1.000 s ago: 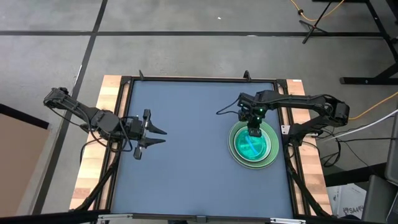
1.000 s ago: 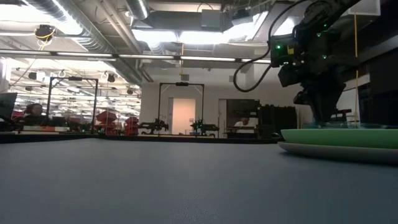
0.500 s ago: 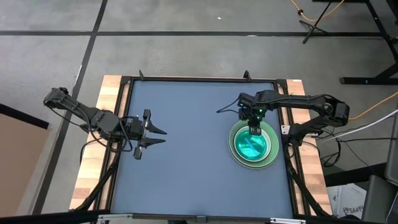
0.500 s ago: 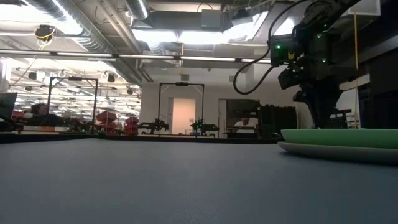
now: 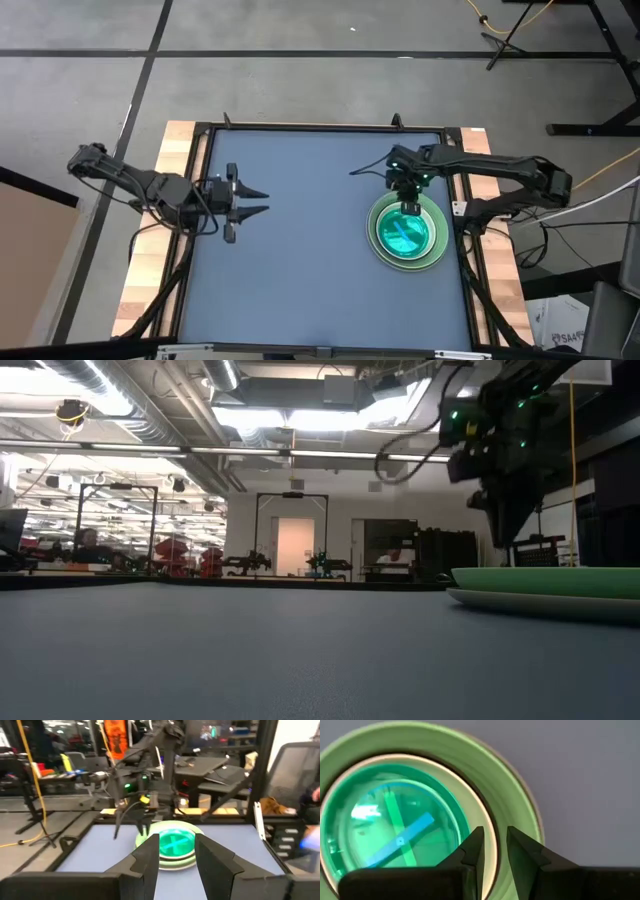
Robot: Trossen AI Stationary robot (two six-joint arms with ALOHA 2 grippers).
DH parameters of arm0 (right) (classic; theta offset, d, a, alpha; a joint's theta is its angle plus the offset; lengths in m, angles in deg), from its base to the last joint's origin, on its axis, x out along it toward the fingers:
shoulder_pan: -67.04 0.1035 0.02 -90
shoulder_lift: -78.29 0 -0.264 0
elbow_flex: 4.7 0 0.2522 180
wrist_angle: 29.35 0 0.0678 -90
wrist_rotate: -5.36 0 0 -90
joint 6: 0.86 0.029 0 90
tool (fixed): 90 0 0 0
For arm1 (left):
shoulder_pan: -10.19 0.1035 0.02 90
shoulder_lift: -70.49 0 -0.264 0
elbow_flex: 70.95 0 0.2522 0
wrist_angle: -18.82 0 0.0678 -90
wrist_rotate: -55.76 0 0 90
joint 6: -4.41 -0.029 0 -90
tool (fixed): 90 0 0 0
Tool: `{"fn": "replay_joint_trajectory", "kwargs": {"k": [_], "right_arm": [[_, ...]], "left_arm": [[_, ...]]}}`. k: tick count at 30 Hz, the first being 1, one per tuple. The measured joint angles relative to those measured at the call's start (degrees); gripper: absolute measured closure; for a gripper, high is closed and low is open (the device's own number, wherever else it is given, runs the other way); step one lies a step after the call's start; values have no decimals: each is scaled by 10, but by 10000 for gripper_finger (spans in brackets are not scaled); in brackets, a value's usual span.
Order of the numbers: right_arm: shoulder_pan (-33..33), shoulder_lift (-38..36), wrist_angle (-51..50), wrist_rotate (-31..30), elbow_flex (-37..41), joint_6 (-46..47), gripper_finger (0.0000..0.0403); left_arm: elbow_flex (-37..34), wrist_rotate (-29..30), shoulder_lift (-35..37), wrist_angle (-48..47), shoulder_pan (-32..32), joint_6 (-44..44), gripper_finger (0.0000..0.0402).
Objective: Stack plastic plates
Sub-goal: Return to Home Position
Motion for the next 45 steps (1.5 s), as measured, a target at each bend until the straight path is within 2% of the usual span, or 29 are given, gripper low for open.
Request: {"fn": "replay_joint_trajectory", "kwargs": {"k": [9,14,18,24,32,38,45], "right_arm": [[0,-150,2,0,0,-10,329],[0,-236,24,0,0,-10,329],[0,-300,84,2,18,-10,329],[0,-379,168,46,78,-10,329],[0,-470,203,48,166,9,329],[0,-541,298,90,246,33,329],[0,-599,381,96,311,64,329]], "left_arm": [[0,1,45,-2,42,-15,284],[0,1,80,-76,46,-16,284],[0,0,107,-145,46,-10,284],[-48,0,151,-145,46,-14,284],[-177,1,225,-35,46,-17,284],[-273,16,288,53,46,-31,284],[-345,27,350,107,46,-55,284]]}}
